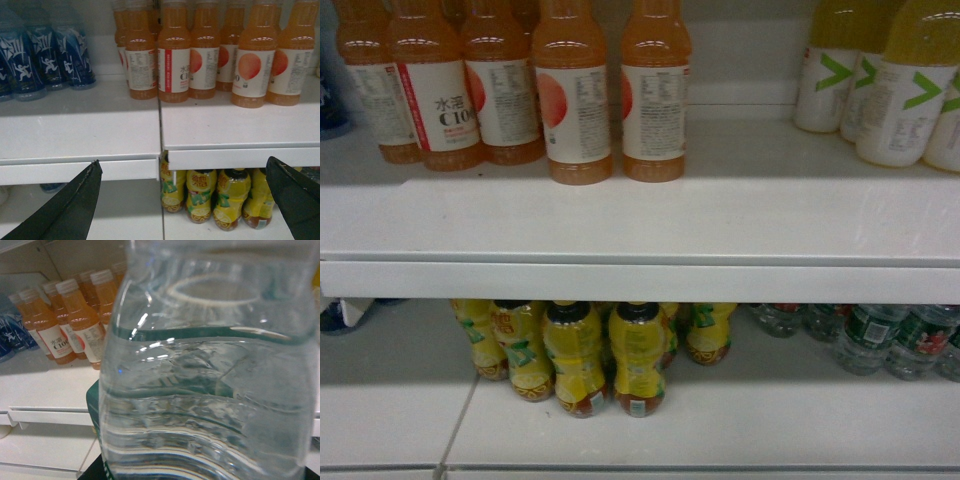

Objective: Move water from second to third shelf

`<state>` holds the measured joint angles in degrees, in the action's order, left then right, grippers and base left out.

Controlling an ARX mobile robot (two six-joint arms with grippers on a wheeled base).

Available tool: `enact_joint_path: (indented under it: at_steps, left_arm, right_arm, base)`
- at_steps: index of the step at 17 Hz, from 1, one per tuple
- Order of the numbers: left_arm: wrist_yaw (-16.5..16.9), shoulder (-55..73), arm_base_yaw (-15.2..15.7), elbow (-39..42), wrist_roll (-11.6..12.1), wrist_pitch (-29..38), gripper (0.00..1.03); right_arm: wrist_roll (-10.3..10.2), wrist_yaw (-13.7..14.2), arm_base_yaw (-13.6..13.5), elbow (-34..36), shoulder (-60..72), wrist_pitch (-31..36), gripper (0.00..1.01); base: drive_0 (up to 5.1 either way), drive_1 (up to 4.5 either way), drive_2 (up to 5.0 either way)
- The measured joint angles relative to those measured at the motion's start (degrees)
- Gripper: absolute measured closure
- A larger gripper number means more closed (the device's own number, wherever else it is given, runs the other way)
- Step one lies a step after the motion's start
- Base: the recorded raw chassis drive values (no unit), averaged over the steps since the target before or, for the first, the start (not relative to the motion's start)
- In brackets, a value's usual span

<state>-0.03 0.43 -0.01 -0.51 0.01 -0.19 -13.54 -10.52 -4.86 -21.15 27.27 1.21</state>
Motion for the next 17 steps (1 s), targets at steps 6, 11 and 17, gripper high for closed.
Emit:
enact_joint_path:
  at_steps: [6, 11, 17]
  left_arm:
    - [0.00, 0.00, 0.00, 0.00, -0.02, 0.00, 0.05]
    - [0.00, 0.00, 0.00, 0.00, 0.00, 0.02, 0.05]
    - [0.00, 0.00, 0.00, 0.00, -0.02, 0.00, 0.05]
  right_arm:
    - [0.00, 0.02, 0.00, 0.00, 0.00, -0.22, 0.59]
    - [0.00, -0.02, 0.00, 0.00, -0.02, 0.09, 0.59]
    - [0.00, 0.00, 0.00, 0.02, 0.00, -0.07, 0.59]
  base:
    - [-4.5, 2.17, 2.2]
    - [-4.5, 2.17, 2.2]
    - [-4.3, 1.09, 3.3]
